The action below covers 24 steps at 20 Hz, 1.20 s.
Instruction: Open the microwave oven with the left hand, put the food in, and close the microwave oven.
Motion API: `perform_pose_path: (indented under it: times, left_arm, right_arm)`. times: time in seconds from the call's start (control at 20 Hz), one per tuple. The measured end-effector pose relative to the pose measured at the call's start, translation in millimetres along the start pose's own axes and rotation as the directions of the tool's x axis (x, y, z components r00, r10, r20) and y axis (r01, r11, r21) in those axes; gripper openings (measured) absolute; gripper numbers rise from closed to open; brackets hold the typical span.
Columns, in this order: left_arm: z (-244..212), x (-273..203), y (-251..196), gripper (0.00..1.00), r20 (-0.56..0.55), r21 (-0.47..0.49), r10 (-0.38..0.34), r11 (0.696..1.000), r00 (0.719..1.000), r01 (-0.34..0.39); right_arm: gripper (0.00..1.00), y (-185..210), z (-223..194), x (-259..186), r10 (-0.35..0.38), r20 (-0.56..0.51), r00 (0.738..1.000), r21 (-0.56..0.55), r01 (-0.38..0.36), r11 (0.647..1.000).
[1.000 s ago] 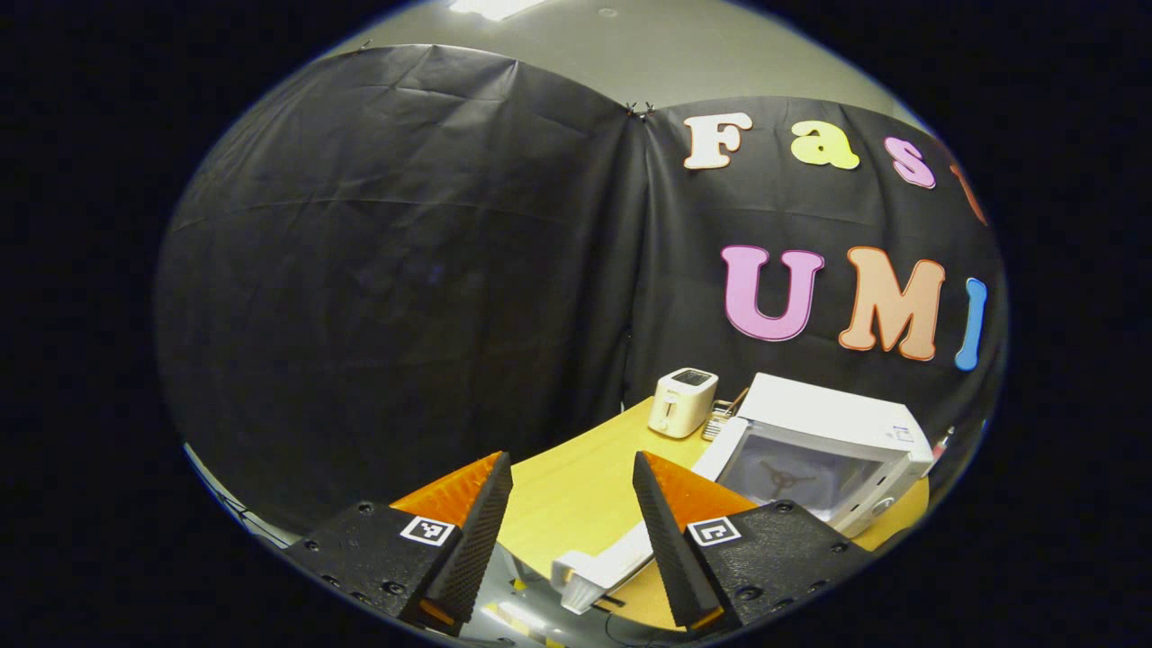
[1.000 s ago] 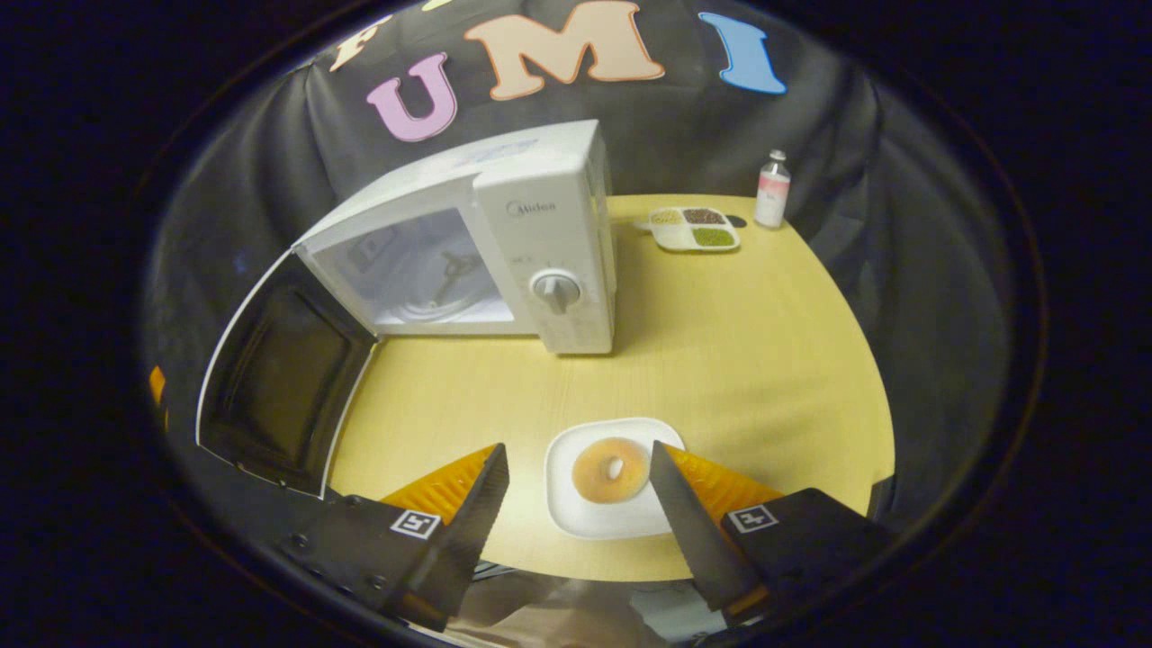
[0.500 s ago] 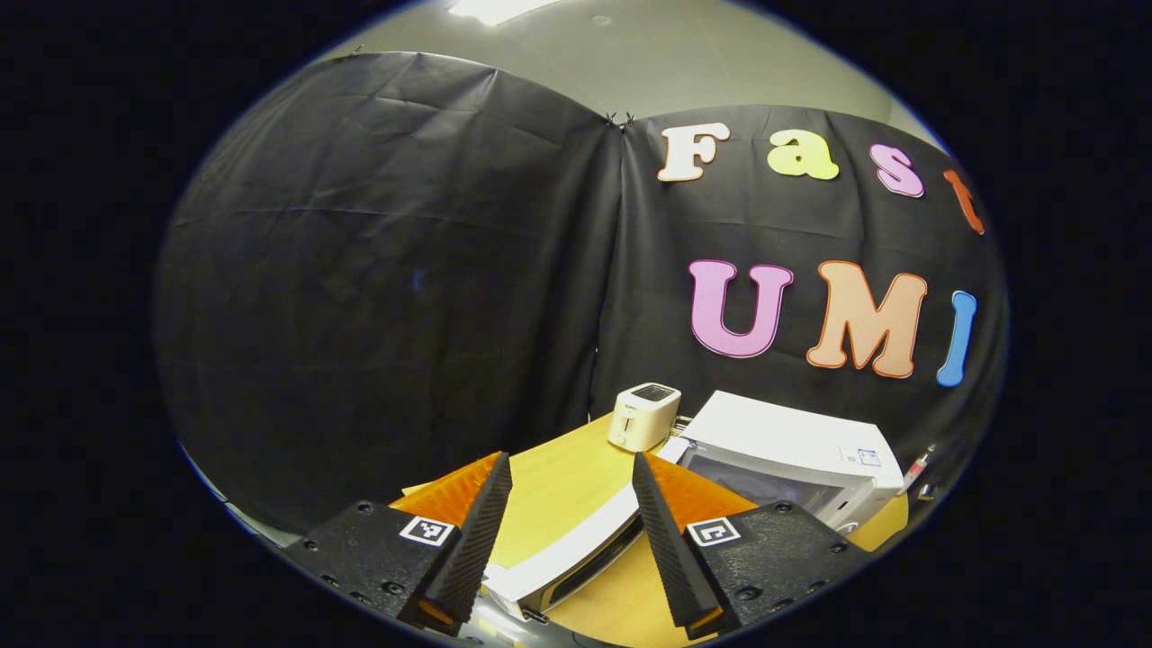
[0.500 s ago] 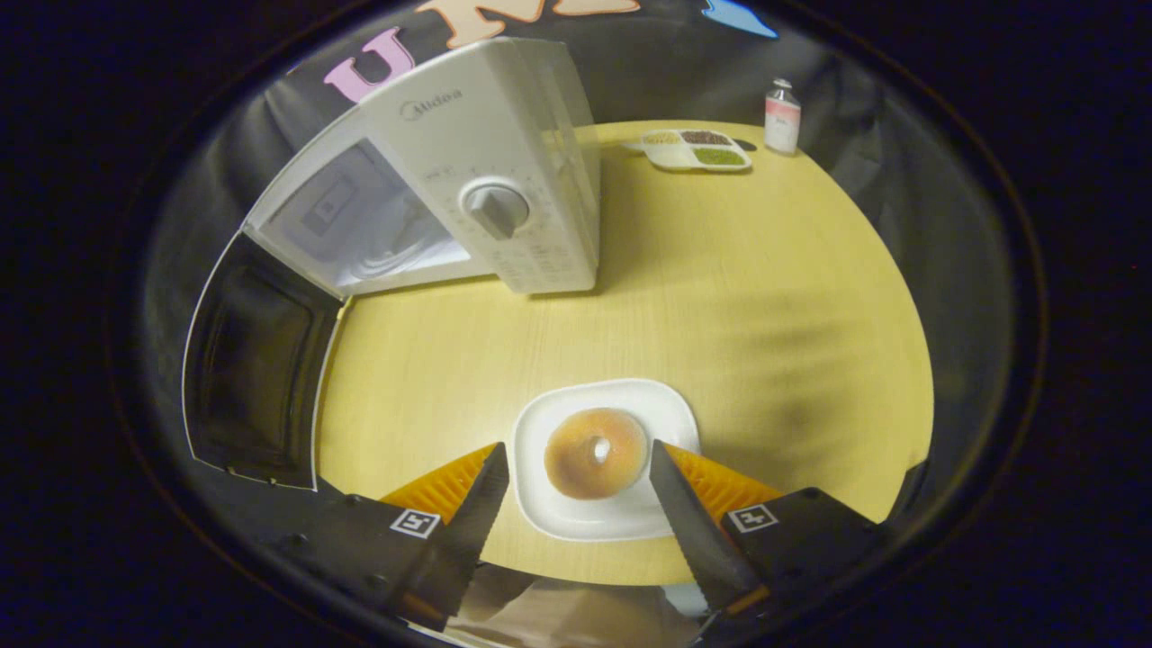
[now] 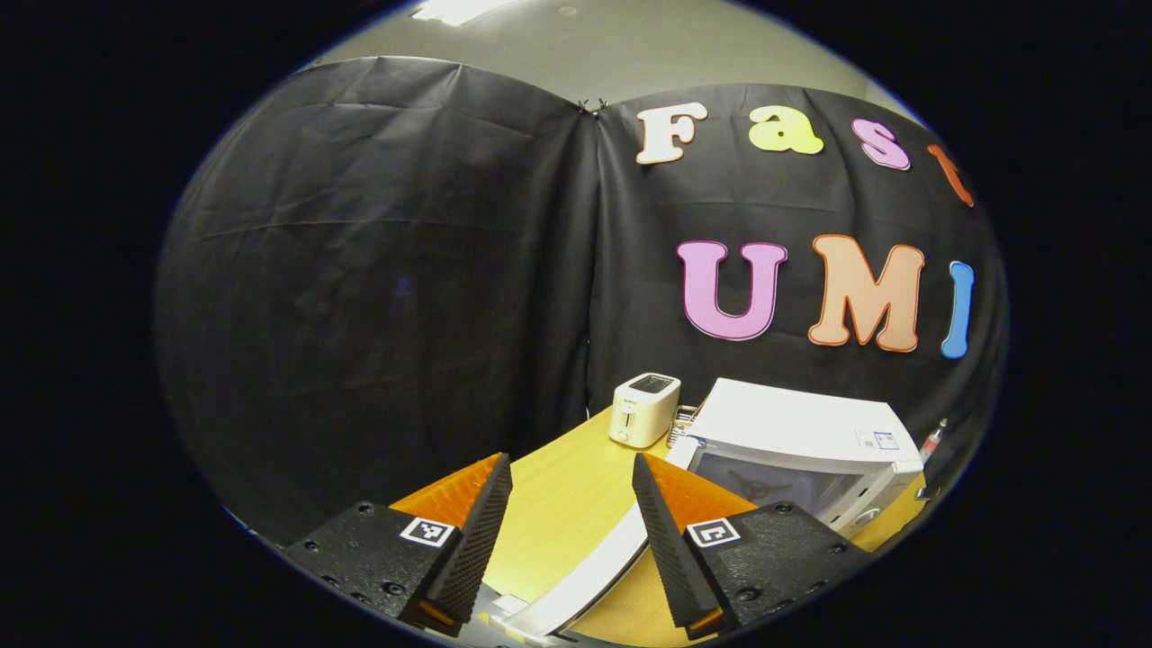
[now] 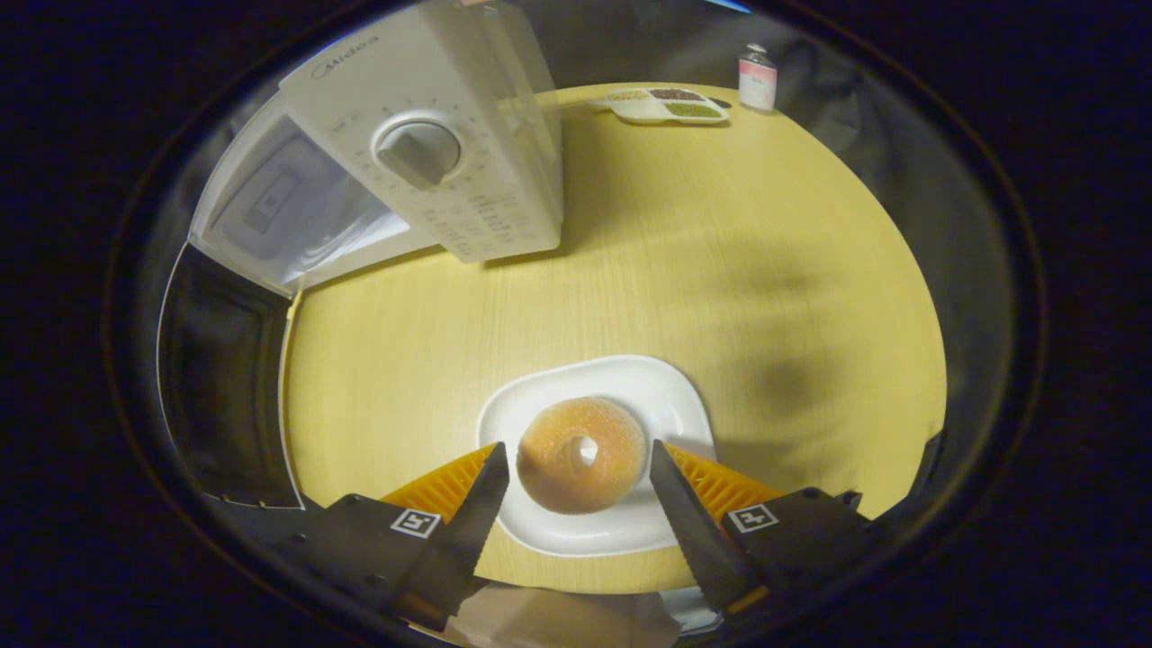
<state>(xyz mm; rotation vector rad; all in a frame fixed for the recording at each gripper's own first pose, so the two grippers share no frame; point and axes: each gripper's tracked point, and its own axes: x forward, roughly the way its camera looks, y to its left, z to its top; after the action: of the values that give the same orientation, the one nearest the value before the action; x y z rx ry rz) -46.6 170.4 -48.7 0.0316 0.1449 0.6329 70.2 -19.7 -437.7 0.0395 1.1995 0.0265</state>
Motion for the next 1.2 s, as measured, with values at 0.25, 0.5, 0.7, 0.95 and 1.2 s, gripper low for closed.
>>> perform_pose_path:
  times: [0.25,0.5,0.7,0.95,1.2]
  left_arm:
    - [1.4,21.7,-15.5,0.75,-0.007,0.007,-0.059,0.998,0.998,0.059]
    - [-6.2,32.2,-26.0,0.75,-0.029,-0.028,-0.108,0.994,0.994,0.107]
    - [-10.4,38.3,-22.9,0.74,-0.038,-0.035,-0.133,0.991,0.99,0.132]
    - [-19.2,47.8,-14.7,0.75,-0.066,-0.028,-0.182,0.983,0.981,0.18]
    - [-28.5,61.8,-1.6,0.79,-0.093,-0.02,-0.23,0.973,0.969,0.229]
  right_arm:
    - [0.98,-0.3,1.3,5.3,-0.018,-0.005,1.0,0.066,0.019,0.998]
    - [0.84,1.6,-0.4,6.3,-0.039,-0.01,0.999,0.066,0.04,0.997]
    - [0.72,-2.5,0.2,-1.8,-0.086,0.028,0.996,0.101,0.082,0.991]
    - [0.72,3.2,-1.1,-21.0,-0.104,0.073,0.992,0.185,0.089,0.979]
    - [0.72,36.2,3.7,-51.4,-0.09,0.178,0.98,0.248,0.044,0.968]
